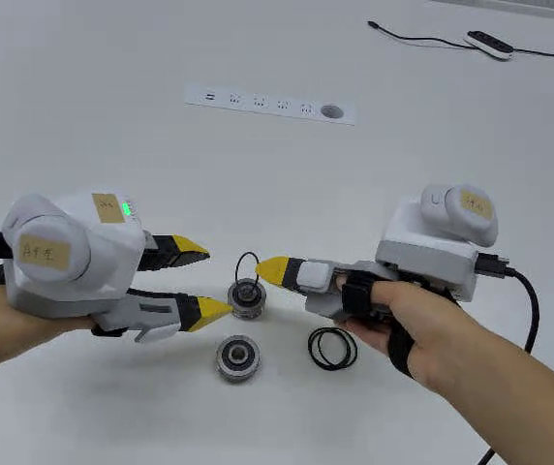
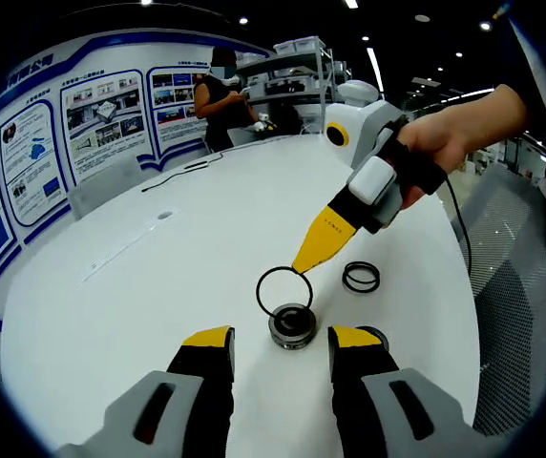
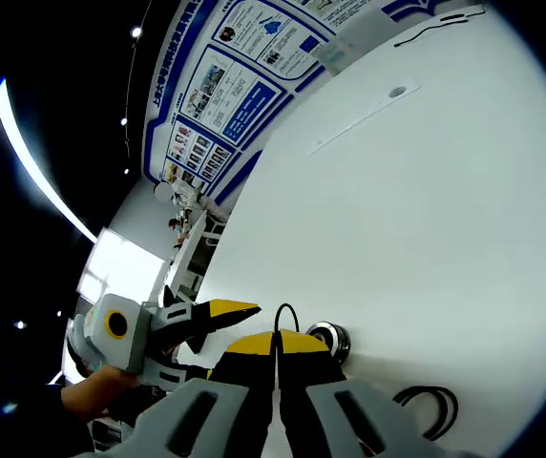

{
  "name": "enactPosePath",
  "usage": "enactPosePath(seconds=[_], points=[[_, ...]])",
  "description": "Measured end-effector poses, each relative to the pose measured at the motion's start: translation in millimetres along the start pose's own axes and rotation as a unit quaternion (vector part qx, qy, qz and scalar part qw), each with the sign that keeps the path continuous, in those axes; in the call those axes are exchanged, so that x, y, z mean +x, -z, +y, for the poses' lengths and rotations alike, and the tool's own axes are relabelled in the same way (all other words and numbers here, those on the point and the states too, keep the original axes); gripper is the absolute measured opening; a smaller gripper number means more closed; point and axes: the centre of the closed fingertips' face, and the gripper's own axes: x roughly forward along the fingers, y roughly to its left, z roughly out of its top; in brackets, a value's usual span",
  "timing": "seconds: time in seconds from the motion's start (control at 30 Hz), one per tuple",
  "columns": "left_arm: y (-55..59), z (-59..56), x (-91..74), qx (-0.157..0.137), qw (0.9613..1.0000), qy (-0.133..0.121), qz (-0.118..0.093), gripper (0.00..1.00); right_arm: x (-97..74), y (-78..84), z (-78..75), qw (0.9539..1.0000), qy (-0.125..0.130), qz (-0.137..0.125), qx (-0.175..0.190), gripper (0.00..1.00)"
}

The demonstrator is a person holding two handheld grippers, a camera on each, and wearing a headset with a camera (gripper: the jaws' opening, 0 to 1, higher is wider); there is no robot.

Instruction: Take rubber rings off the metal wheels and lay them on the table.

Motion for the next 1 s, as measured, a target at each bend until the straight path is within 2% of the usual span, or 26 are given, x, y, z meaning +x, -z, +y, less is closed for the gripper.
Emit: enactPosePath(seconds=[0.1, 0.2, 0.43, 0.53, 0.73, 0.8, 1.0], points=[[0.4, -0.3, -3.1, -0.002, 1.0, -0.006, -0.001, 0.48, -4.2, -1.2, -0.6, 1.0, 0.001, -0.006, 0.006, 0.01], [0.0, -1.9, -7.0, -0.006, 1.0, -0.006, -0.004, 0.48, -10.1, -1.4, -3.6, 0.9998, 0.005, -0.012, 0.015, 0.01], [-0.5, -1.2, -17.8, -0.029, 0.9993, -0.014, -0.02, 0.54, -32.0, 3.6, -20.9, 0.998, 0.027, -0.029, 0.049, 0.01], [-1.4, -2.0, -22.7, -0.038, 0.9988, -0.016, -0.026, 0.59, -42.2, 8.9, -31.2, 0.9968, 0.038, -0.031, 0.064, 0.01], [-0.9, -4.5, -31.3, -0.057, 0.9973, -0.019, -0.043, 0.6, -59.6, 24.7, -51.9, 0.9938, 0.064, -0.028, 0.087, 0.01], [1.8, -4.3, -33.8, -0.06, 0.997, -0.023, -0.042, 0.6, -64.0, 30.0, -59.5, 0.9929, 0.078, -0.024, 0.086, 0.01], [3.5, -8.1, -41.7, -0.061, 0.9968, -0.028, -0.043, 0.6, -73.1, 37.2, -70.3, 0.9903, 0.099, -0.028, 0.094, 0.01]])
